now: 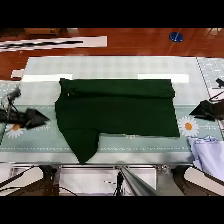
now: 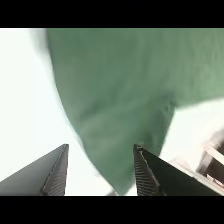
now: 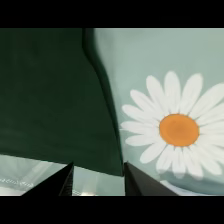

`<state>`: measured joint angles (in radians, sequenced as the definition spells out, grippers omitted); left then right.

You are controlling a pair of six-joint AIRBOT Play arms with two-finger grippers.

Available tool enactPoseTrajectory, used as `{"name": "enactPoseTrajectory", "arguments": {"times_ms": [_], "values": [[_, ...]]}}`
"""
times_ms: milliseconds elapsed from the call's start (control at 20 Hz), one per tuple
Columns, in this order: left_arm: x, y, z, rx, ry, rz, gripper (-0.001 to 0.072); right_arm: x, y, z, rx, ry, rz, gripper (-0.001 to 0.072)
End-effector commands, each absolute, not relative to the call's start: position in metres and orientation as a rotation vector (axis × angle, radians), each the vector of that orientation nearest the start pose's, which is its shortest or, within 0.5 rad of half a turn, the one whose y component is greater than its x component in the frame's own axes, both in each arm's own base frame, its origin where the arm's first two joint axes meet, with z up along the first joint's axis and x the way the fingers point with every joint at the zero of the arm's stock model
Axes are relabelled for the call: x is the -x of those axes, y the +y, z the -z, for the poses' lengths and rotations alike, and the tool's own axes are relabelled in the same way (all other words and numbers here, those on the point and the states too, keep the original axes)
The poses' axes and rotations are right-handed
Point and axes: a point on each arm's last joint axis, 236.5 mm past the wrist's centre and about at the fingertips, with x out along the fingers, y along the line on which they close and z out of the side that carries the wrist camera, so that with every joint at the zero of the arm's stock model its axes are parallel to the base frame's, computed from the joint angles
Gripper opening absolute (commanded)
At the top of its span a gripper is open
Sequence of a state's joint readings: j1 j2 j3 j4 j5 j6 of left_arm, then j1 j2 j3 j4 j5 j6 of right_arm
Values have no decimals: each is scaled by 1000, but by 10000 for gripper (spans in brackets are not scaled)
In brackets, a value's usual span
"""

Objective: Fold the shirts.

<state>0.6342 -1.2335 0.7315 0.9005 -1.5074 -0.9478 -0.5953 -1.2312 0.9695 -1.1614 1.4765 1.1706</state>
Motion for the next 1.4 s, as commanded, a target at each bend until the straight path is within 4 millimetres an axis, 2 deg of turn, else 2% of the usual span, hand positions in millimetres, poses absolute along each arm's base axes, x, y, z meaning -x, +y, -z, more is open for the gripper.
{"name": "enactPoseTrajectory", "arguments": {"times_ms": [0, 200, 350, 600, 750, 800, 850, 900, 950, 1050, 1200, 1250, 1350], "values": [[-199, -35, 56, 851, 1466, 507, 490, -253, -60, 27, -592, 1403, -104, 418], [-198, -42, 68, 802, 1486, 500, 507, -257, -54, 21, -610, 1367, -114, 418], [-196, -47, 82, 682, 1529, 505, 507, -256, -53, 21, -613, 1369, -117, 418], [-219, -55, 100, 542, 1494, 454, 507, -254, -51, 20, -618, 1379, -126, 418], [-223, -63, 111, 517, 1504, 462, 501, -254, -51, 20, -618, 1379, -126, 418], [-225, -69, 113, 539, 1509, 470, 446, -254, -51, 20, -619, 1380, -126, 418], [-226, -74, 115, 560, 1514, 481, 314, -253, -50, 20, -620, 1383, -128, 418], [-226, -78, 116, 577, 1519, 495, 142, -252, -49, 20, -622, 1387, -132, 418], [-225, -80, 116, 579, 1520, 511, 47, -251, -49, 20, -628, 1392, -131, 420], [-221, -82, 114, 563, 1523, 548, 25, -247, -50, 21, -626, 1409, -121, 492], [-218, -82, 112, 577, 1531, 555, 24, -217, -68, 40, -548, 1532, -32, 493], [-218, -81, 111, 583, 1531, 556, 24, -207, -68, 48, -549, 1568, -20, 494], [-217, -82, 110, 578, 1530, 567, 24, -198, -53, 58, -624, 1575, -58, 494]]}}
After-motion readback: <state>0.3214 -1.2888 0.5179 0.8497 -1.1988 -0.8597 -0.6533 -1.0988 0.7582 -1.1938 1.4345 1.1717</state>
